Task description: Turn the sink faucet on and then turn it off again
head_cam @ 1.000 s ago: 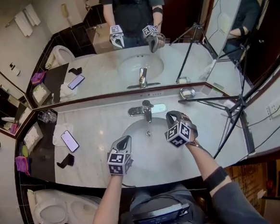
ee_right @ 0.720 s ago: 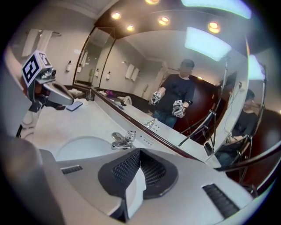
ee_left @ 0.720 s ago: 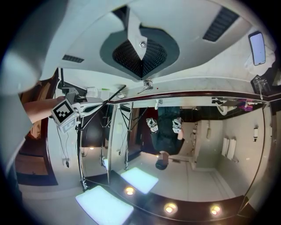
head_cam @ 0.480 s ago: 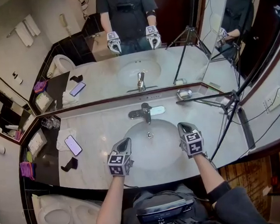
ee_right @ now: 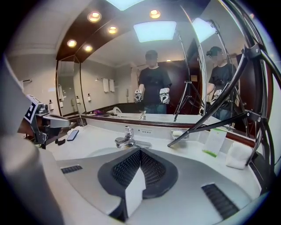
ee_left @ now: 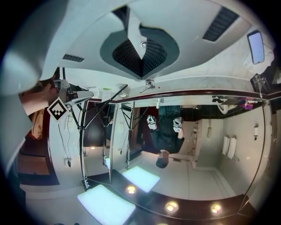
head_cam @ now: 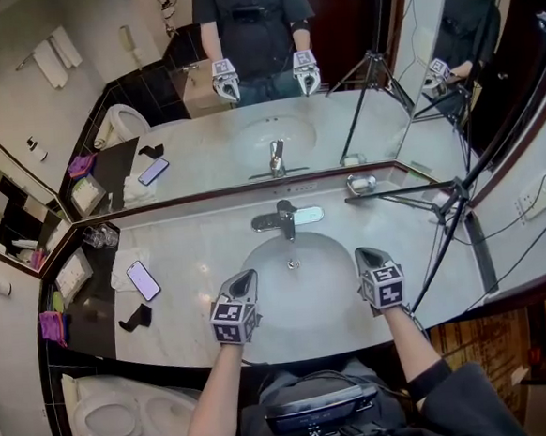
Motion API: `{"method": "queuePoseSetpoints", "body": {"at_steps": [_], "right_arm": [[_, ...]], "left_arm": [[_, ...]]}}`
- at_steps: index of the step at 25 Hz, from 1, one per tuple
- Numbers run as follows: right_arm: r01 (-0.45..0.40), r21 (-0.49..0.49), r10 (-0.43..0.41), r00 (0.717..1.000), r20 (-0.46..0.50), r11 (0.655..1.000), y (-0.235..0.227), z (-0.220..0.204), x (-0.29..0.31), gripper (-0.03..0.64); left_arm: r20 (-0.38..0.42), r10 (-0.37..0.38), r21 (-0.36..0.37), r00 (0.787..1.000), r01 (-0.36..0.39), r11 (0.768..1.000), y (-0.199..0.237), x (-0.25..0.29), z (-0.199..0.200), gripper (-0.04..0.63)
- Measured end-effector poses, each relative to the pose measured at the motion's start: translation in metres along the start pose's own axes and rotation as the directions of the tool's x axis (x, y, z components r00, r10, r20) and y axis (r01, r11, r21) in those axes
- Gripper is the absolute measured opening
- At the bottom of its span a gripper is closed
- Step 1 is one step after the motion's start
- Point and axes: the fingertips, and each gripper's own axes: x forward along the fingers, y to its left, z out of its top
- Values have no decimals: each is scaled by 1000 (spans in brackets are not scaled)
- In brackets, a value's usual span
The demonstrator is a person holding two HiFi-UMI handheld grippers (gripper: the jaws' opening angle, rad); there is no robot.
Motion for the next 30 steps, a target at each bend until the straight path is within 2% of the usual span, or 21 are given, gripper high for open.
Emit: {"method": "queuePoseSetpoints", "body": {"at_steps": [3, 11, 17, 23, 27, 30], "right_arm": [[-4, -10, 3, 1000, -10, 1000, 1, -3, 1, 18], [-19, -47, 18, 999, -29, 999, 0, -10, 9, 18], [-29, -179, 22, 999, -42, 983, 8, 1, 16, 20], [-34, -371, 16, 999, -52, 928, 20, 7, 40, 23], [-46, -481, 18, 998, -64, 876, 27, 17, 60, 81], [-55, -566, 21, 998, -66, 823, 32, 27, 80, 114]], "left_arm": [[12, 7, 28, 1000, -8, 1000, -2, -2, 5, -14], [12, 22, 9, 1000, -22, 1000, -2, 3, 6, -12], [8, 22, -1, 1000, -22, 1000, -4, 9, 8, -12], [6, 24, 9, 1000, -24, 1000, -4, 18, 9, -12], [5, 23, 9, 1000, -23, 1000, -4, 25, 9, -12], [0, 24, 6, 1000, -24, 1000, -3, 30, 8, -12]]}}
